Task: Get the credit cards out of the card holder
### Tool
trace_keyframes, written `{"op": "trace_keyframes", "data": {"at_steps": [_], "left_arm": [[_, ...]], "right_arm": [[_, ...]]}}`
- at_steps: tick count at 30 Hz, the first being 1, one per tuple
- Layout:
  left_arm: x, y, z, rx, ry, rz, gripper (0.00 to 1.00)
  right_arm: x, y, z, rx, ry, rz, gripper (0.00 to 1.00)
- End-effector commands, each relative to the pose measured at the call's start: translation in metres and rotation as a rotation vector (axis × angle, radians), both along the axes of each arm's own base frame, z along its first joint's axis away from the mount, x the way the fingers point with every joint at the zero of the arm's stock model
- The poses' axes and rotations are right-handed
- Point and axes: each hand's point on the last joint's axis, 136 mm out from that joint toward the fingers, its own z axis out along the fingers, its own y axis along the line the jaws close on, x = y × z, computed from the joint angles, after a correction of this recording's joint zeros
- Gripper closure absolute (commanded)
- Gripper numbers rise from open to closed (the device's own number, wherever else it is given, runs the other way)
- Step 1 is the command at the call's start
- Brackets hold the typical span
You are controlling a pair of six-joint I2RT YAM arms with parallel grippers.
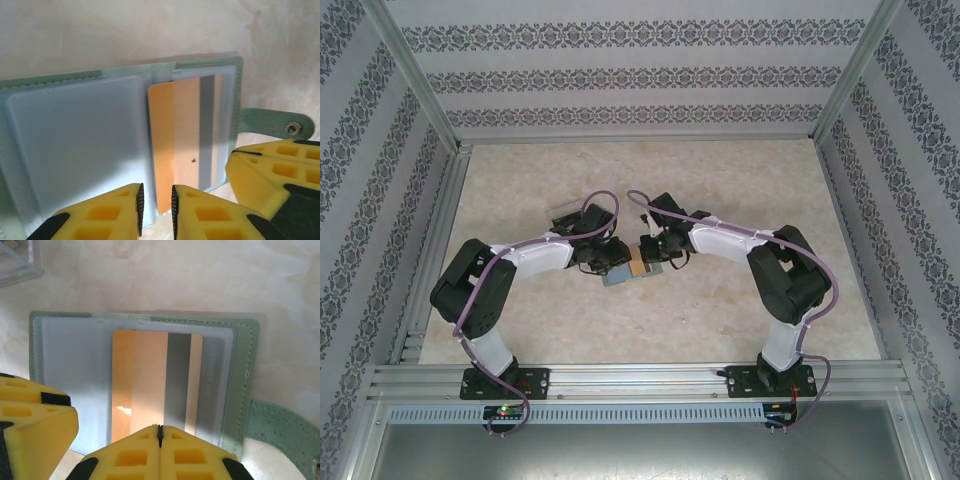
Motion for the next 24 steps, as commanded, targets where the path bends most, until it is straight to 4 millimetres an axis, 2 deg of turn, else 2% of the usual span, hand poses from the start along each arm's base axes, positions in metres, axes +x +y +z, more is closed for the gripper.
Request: {"op": "trace_keyframes", "data": {"at_steps": [1, 6, 13, 24], "left_arm": [[-0.001, 0.004, 0.000, 0.011, -0.004, -0.006, 0.76], [-0.002, 0.003, -0.002, 0.005, 0.002, -0.009, 0.76], [-0.001, -0.001, -0.005, -0.013, 0.007, -0.018, 0.75], [0.002, -0.010, -0.015, -0.051, 0.032, -0.020, 0.75]], "right_arm": [[0.001, -0.008, -0.010, -0.052, 0.010, -0.003, 0.95], [0.000, -0.014, -0.020, -0.075, 0.020, -0.014, 0.95], [-0.007, -0.012, -0.036, -0.074, 0.070, -0.003, 0.96], [-0.010, -0.015, -0.038, -0.076, 0.079, -0.013, 0.96]]}}
